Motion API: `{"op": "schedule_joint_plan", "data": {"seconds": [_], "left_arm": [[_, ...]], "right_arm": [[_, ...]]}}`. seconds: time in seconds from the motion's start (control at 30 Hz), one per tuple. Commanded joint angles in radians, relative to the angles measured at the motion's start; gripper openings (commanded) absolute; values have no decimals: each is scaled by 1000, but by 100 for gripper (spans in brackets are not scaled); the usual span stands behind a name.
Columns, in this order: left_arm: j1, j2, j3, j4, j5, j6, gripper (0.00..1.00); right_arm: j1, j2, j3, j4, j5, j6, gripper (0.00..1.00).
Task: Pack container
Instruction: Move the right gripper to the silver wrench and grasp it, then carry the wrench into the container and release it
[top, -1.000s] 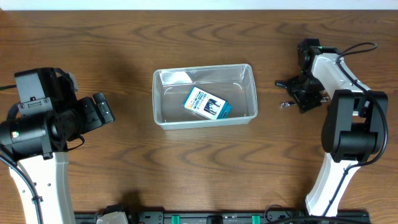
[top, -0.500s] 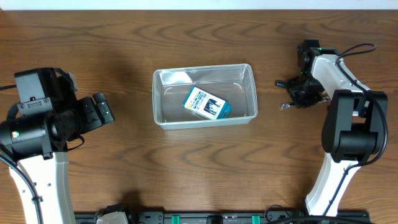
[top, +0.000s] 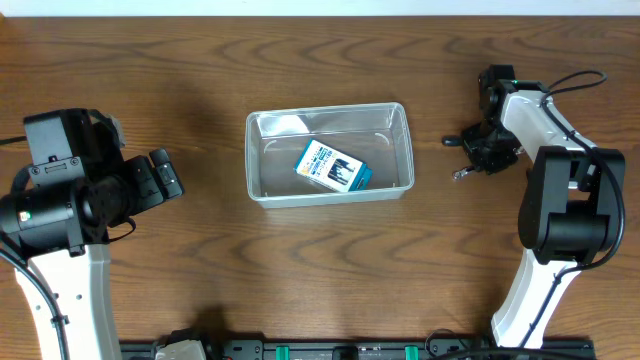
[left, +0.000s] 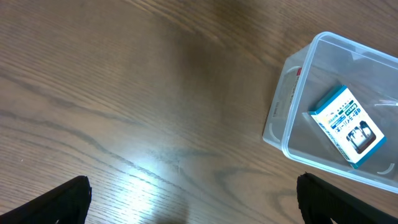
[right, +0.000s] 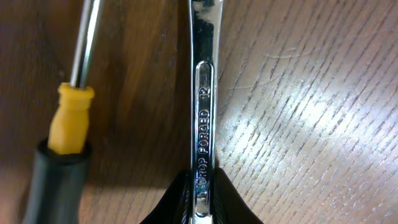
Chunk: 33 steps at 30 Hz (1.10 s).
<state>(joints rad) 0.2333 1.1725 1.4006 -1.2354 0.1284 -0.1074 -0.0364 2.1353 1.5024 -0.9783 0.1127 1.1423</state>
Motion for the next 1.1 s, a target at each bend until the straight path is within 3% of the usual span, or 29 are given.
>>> {"op": "schedule_joint_plan", "data": {"seconds": [0.0, 0.43, 0.6, 0.67, 0.87, 1.07], "left_arm": [[-4, 2, 10, -6, 3, -6, 98], [-4, 2, 10, -6, 2, -5, 98], [-4, 2, 10, -5, 2, -5, 98], [-4, 2, 10, -5, 2, -5, 98], [-4, 2, 10, 5, 2, -5, 98], [-4, 2, 10, 6, 2, -5, 98]], "right_arm": [[-6, 38, -40, 1, 10, -55, 2], [-3, 12, -28, -69, -10, -70, 1], [14, -62, 26, -53, 37, -203, 1], [32, -97, 68, -29, 56, -326, 1], [143, -186, 232, 70, -8, -912, 1], [307, -203, 387, 32, -92, -1432, 1]]}}
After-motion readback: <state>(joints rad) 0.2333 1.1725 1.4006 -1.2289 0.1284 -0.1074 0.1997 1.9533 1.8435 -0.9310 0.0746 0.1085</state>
